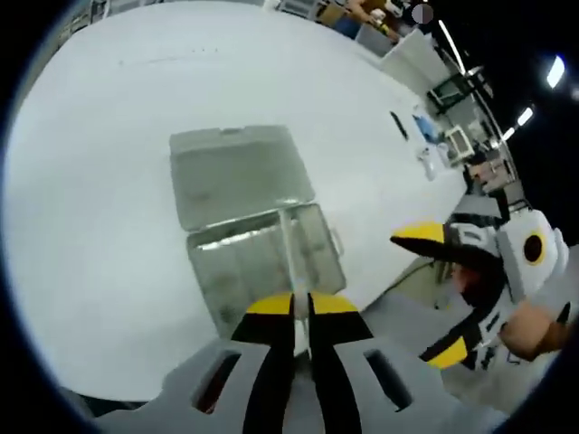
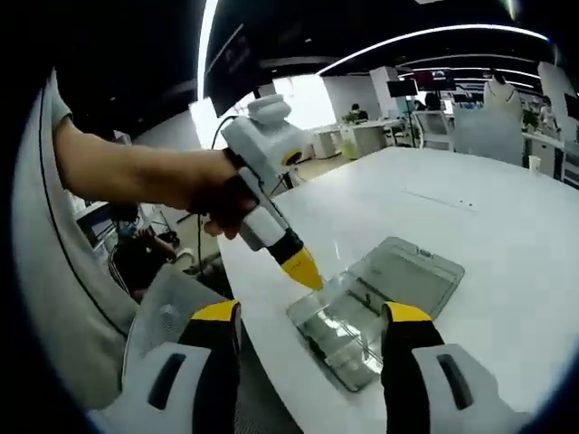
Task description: Insert the divider into the dual guide fixture by aligning both edges with the guide slots and pushing it downward to the bottom, including one-sided entry, uneven engagement, binding, and posture correction.
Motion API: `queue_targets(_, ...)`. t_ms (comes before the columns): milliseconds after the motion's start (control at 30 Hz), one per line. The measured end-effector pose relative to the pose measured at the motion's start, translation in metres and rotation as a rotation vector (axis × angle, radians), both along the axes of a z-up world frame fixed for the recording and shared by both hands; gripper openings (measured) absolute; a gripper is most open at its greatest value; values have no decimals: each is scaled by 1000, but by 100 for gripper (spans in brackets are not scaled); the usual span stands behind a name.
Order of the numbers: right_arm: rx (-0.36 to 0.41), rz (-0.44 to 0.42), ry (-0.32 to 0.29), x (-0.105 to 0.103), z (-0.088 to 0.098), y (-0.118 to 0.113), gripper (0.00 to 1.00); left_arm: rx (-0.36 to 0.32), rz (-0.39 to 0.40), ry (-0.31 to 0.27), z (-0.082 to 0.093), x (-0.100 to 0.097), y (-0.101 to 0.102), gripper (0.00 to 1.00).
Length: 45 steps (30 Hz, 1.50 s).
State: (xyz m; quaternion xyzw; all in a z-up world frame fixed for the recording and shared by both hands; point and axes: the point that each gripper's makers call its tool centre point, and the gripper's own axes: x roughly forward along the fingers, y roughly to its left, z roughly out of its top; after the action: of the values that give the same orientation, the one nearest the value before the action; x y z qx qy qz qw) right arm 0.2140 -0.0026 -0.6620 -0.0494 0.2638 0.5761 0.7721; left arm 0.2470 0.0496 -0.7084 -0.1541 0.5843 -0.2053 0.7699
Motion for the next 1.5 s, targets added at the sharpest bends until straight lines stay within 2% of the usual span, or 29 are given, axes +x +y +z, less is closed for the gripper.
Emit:
queue_targets(133, -2, 29, -20, -3, -4, -6, 63, 42, 18, 42, -7, 4, 3, 2)
queue_targets(267, -19, 61, -47, -5, -10, -14, 64, 55, 43, 70, -13, 7, 7, 2)
queue_targets(500, -24, 82, -74, -5, -10, -24, 66, 70, 54, 123, -25, 4, 9, 2)
queue_targets(600, -31, 99, -100, -7, -10, -24, 67, 76, 56, 121, -26, 4, 10, 2)
queue_targets(733, -36, 109, -104, -9, -11, -21, 67, 79, 56, 127, -28, 4, 10, 2)
queue_targets(1500, -37, 120, -91, -14, -11, -23, 68, 112, 64, 169, -48, -1, 15, 2)
